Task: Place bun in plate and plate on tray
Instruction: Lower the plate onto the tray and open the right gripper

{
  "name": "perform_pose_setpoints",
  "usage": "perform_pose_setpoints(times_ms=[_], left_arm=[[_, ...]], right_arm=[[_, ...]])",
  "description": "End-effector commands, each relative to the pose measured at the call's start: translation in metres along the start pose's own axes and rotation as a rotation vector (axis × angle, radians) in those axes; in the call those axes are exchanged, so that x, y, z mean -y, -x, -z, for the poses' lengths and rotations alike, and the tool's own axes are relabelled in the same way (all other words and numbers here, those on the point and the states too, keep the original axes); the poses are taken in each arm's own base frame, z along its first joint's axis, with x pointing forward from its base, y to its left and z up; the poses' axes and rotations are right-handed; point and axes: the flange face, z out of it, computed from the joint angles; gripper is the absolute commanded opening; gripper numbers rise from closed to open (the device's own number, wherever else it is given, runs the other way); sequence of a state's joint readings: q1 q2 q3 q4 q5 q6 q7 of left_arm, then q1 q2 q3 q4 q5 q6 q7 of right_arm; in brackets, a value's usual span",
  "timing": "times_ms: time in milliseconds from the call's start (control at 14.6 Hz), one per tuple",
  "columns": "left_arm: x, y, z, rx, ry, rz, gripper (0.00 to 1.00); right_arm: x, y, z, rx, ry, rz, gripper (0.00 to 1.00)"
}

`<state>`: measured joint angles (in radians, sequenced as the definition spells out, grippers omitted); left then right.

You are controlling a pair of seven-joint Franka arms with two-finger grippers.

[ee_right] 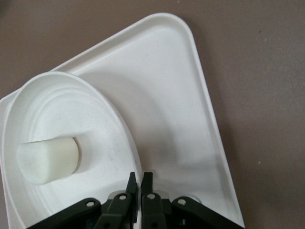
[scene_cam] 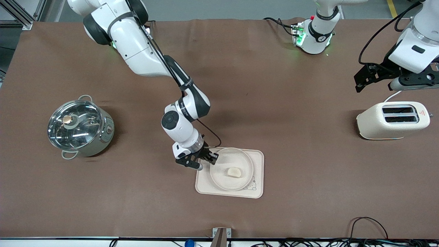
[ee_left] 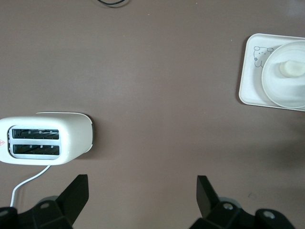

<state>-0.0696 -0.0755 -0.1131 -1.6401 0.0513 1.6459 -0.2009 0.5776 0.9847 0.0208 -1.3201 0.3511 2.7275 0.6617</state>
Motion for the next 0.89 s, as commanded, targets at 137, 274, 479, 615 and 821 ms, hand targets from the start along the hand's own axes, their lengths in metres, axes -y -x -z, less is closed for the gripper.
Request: perform_pose_setpoints(times_ms=[137,274,479,615,821], left_arm=[[-0.004,-0.001,0.000,-0.008,0.015,-0.016,1.00],[-0.004,-0.008,0.010,-0.017,0.027,-0.009,1.00],[0.001,-0.010,0.007,-0.002,0.024,-0.049,1.00],[0.004,-0.013,0.011,-0.013,0.027,-0.096,1.00],[0.004,-0.013,0.012,-0.014,0.030,-0.098,1.00]], right_arm=[[0.000,-0.007,-0.003,0.005,-0.016,-0.033,0.21],[-0.006,-0.014,-0.001,0.003,-0.012,-0.062,0.47],[-0.011,-0.026,0.007,-0.001,-0.017,-0.091,0.79],[-0.011,-0.027,0.014,0.013,-0.032,-0.162,0.89],[-0.001,-0.021,0.045,0.068,-0.004,-0.158,1.00]])
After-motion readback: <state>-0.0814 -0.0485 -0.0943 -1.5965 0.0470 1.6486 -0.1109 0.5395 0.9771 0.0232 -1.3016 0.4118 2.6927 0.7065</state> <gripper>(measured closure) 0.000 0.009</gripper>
